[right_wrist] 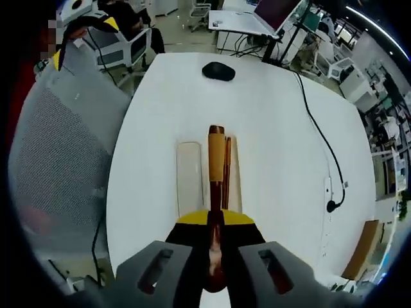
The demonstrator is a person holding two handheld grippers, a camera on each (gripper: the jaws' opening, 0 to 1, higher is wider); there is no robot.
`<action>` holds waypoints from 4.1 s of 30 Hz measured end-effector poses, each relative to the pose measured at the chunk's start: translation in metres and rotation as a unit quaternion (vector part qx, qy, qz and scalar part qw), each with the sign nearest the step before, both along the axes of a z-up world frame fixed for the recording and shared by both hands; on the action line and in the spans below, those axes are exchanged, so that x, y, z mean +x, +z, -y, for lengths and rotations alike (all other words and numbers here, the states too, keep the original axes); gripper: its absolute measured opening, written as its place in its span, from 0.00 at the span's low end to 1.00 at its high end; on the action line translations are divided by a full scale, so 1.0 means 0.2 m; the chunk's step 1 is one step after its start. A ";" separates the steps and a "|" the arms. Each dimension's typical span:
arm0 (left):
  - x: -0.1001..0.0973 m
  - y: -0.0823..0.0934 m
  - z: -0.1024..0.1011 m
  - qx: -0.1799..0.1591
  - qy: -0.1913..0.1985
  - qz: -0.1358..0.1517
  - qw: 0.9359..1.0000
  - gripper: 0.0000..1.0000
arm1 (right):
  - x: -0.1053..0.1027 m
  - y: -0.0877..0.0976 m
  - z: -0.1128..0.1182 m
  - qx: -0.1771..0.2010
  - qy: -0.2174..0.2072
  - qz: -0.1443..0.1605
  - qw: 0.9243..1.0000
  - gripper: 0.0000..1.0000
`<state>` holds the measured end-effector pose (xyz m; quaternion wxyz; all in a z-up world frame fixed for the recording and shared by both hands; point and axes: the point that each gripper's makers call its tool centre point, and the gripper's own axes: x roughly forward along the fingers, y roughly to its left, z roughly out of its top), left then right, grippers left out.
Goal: Arrange the utensils inside the cutlery case until each visible utensil rests in its matching compartment.
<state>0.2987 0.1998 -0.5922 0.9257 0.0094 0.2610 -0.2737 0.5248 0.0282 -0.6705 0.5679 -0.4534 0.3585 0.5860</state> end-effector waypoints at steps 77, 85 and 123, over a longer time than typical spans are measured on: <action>0.07 -0.05 -0.10 0.036 0.044 -0.023 0.998 0.75 | 0.13 -0.64 -0.16 -0.032 0.076 0.013 0.997 0.02; 0.10 -0.04 -0.12 0.040 0.047 -0.018 0.998 0.75 | 0.15 -0.58 -0.18 -0.012 0.064 0.012 0.998 0.05; 0.42 0.05 0.17 0.061 -0.117 0.055 0.990 0.78 | 0.06 0.09 0.32 0.133 -0.223 0.067 0.963 0.20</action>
